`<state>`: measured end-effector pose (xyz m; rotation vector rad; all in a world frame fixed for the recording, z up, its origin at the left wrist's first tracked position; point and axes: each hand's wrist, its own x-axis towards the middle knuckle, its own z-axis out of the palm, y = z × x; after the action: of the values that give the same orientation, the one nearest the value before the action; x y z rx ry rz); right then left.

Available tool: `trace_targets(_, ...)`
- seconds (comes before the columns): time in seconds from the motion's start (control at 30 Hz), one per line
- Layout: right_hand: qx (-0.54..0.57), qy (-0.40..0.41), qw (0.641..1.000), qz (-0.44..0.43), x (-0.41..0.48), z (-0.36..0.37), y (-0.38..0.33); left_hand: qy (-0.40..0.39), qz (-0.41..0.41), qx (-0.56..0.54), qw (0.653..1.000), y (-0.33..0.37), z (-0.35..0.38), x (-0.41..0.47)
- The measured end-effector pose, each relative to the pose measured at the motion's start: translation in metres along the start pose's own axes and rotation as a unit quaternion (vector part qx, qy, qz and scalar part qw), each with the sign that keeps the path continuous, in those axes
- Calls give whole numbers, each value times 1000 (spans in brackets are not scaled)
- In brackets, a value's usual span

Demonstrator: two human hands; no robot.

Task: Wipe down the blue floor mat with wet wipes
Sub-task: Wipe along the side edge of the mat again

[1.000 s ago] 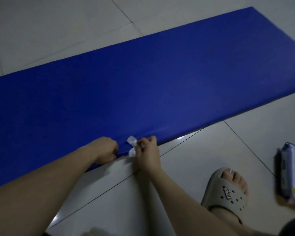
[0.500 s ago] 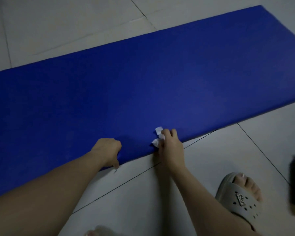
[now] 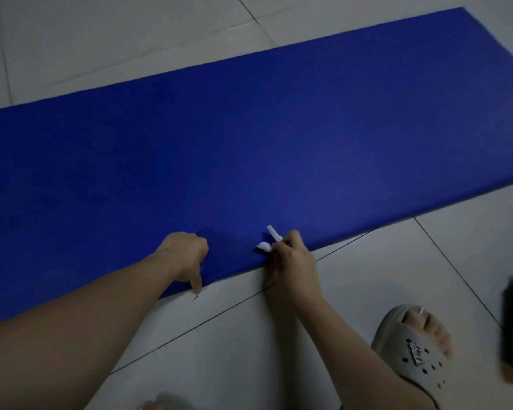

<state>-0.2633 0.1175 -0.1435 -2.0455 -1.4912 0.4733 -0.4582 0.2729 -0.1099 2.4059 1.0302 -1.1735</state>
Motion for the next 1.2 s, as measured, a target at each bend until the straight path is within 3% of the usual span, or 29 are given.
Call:
trace_targets(0.1,11,-20,999,42,1,30,-21,-18,-5,21,1000,5,-6,2)
trace_targets(0.33,10,-129,990,-59,0,73,-70,-27,-29,35,999,8,-8,3)
trace_targets(0.43,-13,-110,988,-104,3,48,-44,-34,-38,26,998,8,-8,1)
trace_targets(0.6,-33,8,997,63,1,-16,31,-31,-21,17,999,6,-6,1)
trace_targets(0.77,9,69,987,146,-5,7,4,-29,-14,30,999,9,-9,2)
trace_targets(0.83,42,53,990,127,-10,31,-19,-33,-18,34,999,12,-11,2)
trace_targets(0.97,55,-87,995,6,-16,78,-78,-10,-40,41,998,12,-8,3)
trace_targets(1.03,39,-119,992,-28,-12,81,-88,5,-49,35,998,10,-6,4)
trace_targets(1.13,8,-66,997,-40,-6,57,-54,-36,-37,32,998,9,-8,3)
trace_targets(1.2,4,-22,999,30,-1,26,-12,-40,-21,30,999,8,-10,2)
